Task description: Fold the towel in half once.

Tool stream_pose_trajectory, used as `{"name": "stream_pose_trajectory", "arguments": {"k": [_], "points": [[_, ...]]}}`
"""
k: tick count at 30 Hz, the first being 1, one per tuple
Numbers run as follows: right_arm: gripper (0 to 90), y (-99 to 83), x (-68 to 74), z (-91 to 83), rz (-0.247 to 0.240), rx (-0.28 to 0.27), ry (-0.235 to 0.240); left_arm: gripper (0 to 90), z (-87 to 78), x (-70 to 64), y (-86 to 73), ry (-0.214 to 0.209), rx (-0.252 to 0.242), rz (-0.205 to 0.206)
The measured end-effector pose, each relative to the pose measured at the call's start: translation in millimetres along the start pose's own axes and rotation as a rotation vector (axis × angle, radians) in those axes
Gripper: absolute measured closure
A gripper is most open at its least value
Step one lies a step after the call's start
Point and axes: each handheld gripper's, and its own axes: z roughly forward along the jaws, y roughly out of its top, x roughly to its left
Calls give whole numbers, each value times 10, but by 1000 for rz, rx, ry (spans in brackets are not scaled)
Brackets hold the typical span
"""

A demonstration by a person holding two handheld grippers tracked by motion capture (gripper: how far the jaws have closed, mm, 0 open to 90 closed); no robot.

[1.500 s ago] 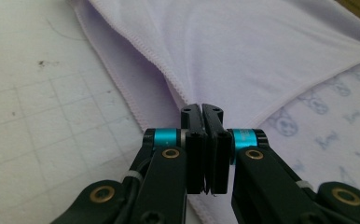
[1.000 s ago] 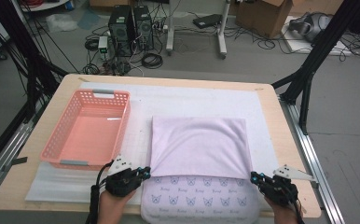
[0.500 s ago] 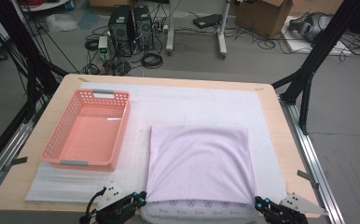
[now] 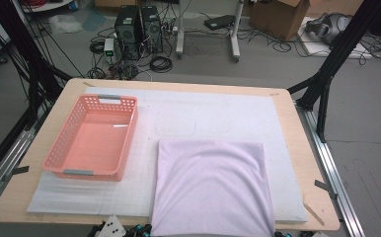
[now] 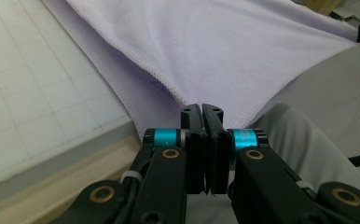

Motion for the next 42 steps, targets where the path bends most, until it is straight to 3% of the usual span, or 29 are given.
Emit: {"name": "stream_pose_trajectory", "arguments": {"k": [5,8,9,10,15,22,25,33,37,42], "points": [[870,-87,89,-90,-15,20,6,875,-27,-33,-99,-11,38,22],[866,-124,81,-26,-15,51,-5,850,39,11,-82,0,44,19],[850,-126,77,-2,-11,59,-5,776,70,27,-57,15,44,19],[764,-126,66,26,-9,53,-15,675,83,38,-40,23,41,20],[670,-27,-10,69,25,-6,-49,497,138,141,84,25,-34,33],[629,105,-127,55,58,-78,-119,461,67,181,274,10,-107,48],[628,155,-204,51,82,-99,-127,453,112,236,364,10,-119,41],[597,393,-400,244,66,-126,-142,411,435,433,614,3,-96,52],[573,534,-537,410,54,-111,-150,400,712,584,794,6,-77,66],[546,708,-746,670,50,-84,-155,399,1106,827,969,44,-26,43]]}}
